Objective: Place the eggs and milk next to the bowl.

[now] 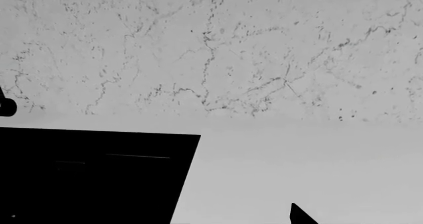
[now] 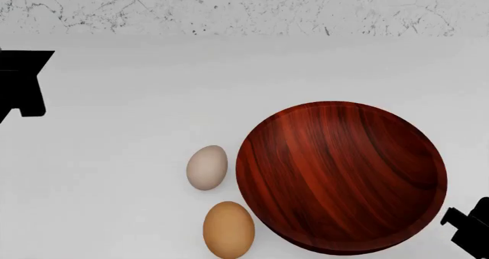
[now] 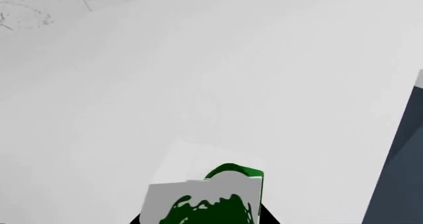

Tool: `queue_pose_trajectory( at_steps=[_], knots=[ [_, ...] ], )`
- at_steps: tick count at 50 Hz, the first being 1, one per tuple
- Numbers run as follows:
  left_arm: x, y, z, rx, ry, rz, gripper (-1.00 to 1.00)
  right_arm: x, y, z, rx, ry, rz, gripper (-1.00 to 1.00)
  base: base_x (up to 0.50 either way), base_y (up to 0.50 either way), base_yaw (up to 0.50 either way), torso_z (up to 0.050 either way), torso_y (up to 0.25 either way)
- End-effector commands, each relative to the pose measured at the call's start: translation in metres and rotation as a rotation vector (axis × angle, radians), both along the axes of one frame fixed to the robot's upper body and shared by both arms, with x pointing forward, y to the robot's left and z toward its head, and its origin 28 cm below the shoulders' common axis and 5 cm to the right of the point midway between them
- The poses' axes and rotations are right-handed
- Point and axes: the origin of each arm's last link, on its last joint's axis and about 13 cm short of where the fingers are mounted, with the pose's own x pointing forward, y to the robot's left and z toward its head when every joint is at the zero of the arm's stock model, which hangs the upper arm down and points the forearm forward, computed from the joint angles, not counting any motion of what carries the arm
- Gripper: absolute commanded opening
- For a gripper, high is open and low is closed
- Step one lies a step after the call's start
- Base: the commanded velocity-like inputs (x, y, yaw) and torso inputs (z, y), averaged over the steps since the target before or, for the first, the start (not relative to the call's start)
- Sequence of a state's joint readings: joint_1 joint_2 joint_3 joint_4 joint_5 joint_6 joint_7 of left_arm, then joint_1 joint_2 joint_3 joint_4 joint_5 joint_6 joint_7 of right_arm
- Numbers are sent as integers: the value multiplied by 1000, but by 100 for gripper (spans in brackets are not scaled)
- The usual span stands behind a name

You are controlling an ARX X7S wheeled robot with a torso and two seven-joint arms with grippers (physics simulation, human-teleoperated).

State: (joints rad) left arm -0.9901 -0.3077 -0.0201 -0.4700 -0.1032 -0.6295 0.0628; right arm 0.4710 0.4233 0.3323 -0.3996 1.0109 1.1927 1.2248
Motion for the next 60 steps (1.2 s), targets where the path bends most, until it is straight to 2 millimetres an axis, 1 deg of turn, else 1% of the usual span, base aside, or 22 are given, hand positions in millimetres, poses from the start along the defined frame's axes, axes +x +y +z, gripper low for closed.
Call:
queue_pose_trajectory(
  at_steps=[1,8,12,21,23,30,33,40,44,46,54,57,60],
  knots=[
    [5,-7,2,-7,-7,-39,100,0,-1,-2,0,0,4,-100,0,0,0,0,0],
    [3,-9,3,-3,-7,-43,100,-5,-2,3,-10,-15,5,-100,0,0,0,0,0],
    [3,-10,4,-4,-11,-46,100,-9,-4,10,-28,-34,12,-100,0,0,0,0,0],
    [3,-13,5,-6,-13,-57,100,-18,-15,23,-62,-72,59,-100,0,0,0,0,0],
    [3,-14,5,-4,-13,-60,100,-22,-18,22,-74,-74,89,-100,0,0,0,0,0],
    [3,-17,7,-5,-17,-70,100,-35,-28,32,-94,-106,227,-100,0,0,0,0,0],
    [4,-19,8,-5,-17,-75,100,-41,-35,35,-103,-113,238,-100,0,0,0,0,0],
    [3,-21,9,-4,-15,-83,100,-49,-45,39,-134,-121,343,-100,0,0,0,0,0],
    [4,-22,9,-3,-16,-86,100,-52,-52,42,-141,-118,360,-100,0,0,0,0,0],
    [4,-23,8,-3,-15,-87,100,-56,-55,44,-143,-121,396,-100,0,0,0,0,0],
    [3,-24,9,-4,-15,-88,100,-69,-71,44,-175,-106,454,-100,0,0,0,0,0],
    [3,-25,9,-3,-17,-88,100,-75,-75,45,-186,-99,536,-100,0,0,0,0,0],
    [3,-25,9,-3,-17,-88,100,-77,-81,45,-211,-109,598,-100,0,0,0,0,0]
  ],
)
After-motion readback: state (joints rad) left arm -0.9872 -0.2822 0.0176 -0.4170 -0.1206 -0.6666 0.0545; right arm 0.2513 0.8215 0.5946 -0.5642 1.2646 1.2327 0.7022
